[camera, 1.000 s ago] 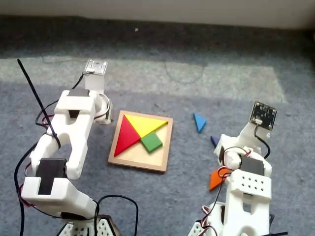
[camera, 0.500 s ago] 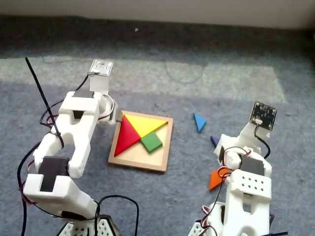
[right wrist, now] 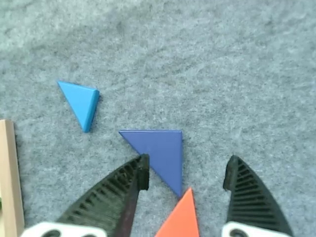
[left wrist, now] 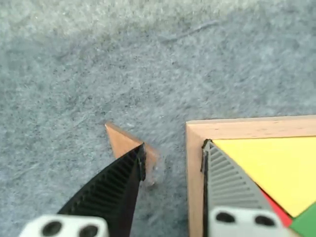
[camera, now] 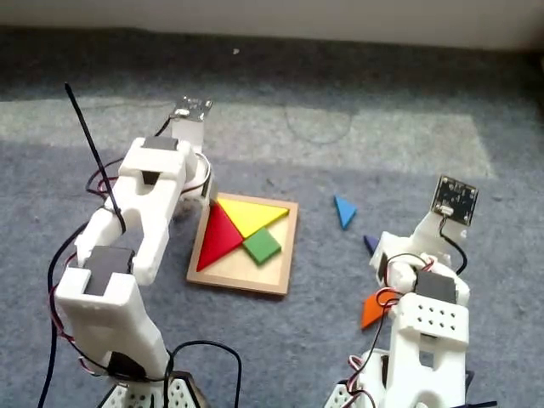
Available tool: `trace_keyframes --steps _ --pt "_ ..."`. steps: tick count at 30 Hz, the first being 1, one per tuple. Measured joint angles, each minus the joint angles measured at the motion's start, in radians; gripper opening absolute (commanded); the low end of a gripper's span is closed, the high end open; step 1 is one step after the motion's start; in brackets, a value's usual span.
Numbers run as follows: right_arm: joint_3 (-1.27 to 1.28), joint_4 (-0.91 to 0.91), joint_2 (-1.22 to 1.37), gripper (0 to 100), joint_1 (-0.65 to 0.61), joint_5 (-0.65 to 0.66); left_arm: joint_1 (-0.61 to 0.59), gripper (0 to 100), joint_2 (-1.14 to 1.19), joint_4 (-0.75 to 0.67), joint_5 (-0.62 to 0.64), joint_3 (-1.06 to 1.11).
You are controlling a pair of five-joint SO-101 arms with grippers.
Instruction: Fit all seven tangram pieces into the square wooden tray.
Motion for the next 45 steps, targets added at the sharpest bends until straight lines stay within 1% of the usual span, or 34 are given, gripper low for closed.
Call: trace_keyframes --steps 6,18,21,24,27,31,45 --pt "0.000 0.000 0.000 23.9 0.000 0.000 -0.048 18 0.002 0.025 0.000 -0.006" --pt "0.000 0.000 0.000 23.9 0.000 0.000 -0.074 18 0.003 0.052 0.000 -0.008" --pt "0.000 0.000 0.000 23.9 0.000 0.000 -0.077 18 0.003 0.083 0.000 -0.021" --pt "0.000 0.000 0.000 23.9 0.000 0.000 -0.086 18 -0.029 0.098 0.000 -0.006" --pt "0.000 0.000 0.000 23.9 0.000 0.000 -0.087 18 -0.089 0.101 0.000 0.058" --pt "0.000 0.000 0.000 23.9 0.000 0.000 -0.097 18 -0.150 0.069 -0.005 0.137" --pt "0.000 0.000 0.000 23.9 0.000 0.000 -0.121 18 -0.275 0.060 -0.009 0.184"
